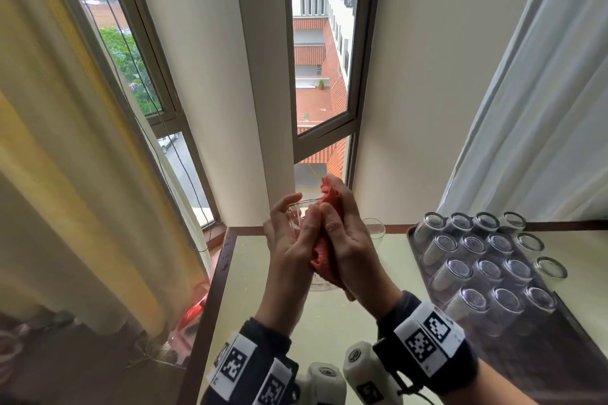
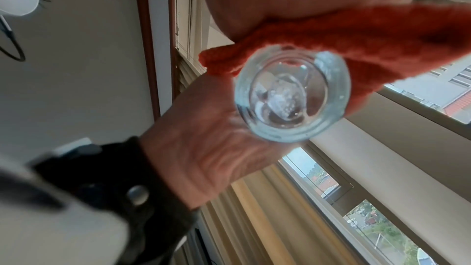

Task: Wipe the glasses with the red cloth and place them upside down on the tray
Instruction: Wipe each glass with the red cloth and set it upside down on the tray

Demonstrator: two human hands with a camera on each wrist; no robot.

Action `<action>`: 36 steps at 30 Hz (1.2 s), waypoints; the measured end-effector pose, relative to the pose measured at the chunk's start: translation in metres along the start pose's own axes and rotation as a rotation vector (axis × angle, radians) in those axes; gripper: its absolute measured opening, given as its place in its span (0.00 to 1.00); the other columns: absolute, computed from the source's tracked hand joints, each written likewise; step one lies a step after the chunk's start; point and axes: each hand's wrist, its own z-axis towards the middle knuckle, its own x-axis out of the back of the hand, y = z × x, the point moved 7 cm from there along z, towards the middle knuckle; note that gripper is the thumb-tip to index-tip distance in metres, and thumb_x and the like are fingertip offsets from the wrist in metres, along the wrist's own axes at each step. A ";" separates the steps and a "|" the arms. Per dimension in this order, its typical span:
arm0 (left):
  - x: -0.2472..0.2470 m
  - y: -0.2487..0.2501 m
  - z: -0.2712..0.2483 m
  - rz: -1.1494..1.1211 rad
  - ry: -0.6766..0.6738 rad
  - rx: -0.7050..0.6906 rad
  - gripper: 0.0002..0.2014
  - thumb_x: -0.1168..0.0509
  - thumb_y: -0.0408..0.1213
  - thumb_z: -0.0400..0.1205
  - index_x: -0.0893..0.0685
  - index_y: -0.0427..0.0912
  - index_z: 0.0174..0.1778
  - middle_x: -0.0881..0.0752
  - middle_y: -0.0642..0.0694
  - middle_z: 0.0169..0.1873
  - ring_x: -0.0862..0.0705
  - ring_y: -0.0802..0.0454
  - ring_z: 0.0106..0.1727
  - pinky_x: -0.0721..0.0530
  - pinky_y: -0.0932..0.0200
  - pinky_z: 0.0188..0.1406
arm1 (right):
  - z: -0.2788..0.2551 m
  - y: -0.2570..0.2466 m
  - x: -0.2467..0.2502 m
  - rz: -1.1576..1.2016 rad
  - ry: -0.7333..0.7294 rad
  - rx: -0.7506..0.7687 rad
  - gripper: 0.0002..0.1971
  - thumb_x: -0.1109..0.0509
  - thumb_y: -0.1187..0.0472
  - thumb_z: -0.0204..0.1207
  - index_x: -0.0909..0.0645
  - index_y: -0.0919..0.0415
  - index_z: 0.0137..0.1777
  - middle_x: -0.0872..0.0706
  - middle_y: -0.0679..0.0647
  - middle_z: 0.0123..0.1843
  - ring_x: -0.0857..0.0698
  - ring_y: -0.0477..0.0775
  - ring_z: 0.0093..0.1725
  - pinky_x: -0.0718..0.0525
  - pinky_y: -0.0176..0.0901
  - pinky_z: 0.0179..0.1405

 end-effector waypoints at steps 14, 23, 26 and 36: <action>0.002 0.008 -0.009 0.057 0.019 -0.057 0.19 0.31 0.64 0.77 0.26 0.71 0.62 0.19 0.38 0.65 0.13 0.43 0.63 0.12 0.46 0.62 | -0.008 -0.005 -0.005 0.051 0.014 -0.010 0.27 0.42 0.48 0.81 0.39 0.43 0.81 0.13 0.42 0.60 0.13 0.56 0.63 0.16 0.61 0.66; 0.008 0.014 -0.008 0.002 0.040 -0.049 0.28 0.43 0.56 0.79 0.32 0.50 0.75 0.16 0.38 0.62 0.10 0.50 0.57 0.11 0.57 0.54 | -0.027 -0.006 -0.018 -0.080 -0.102 0.039 0.32 0.42 0.50 0.81 0.51 0.32 0.82 0.33 0.17 0.64 0.21 0.31 0.64 0.18 0.38 0.65; 0.008 0.015 -0.010 -0.023 0.044 -0.030 0.29 0.43 0.56 0.80 0.32 0.46 0.76 0.18 0.34 0.65 0.12 0.44 0.62 0.12 0.48 0.62 | -0.023 -0.011 -0.016 -0.083 -0.085 0.049 0.32 0.42 0.50 0.80 0.49 0.33 0.82 0.32 0.22 0.64 0.22 0.29 0.63 0.20 0.32 0.64; 0.010 0.015 -0.017 -0.004 0.047 -0.054 0.24 0.37 0.55 0.84 0.30 0.52 0.74 0.16 0.42 0.65 0.13 0.47 0.64 0.14 0.49 0.65 | -0.024 -0.012 -0.015 -0.046 -0.043 0.060 0.32 0.41 0.48 0.81 0.45 0.37 0.84 0.27 0.32 0.69 0.21 0.34 0.68 0.20 0.38 0.68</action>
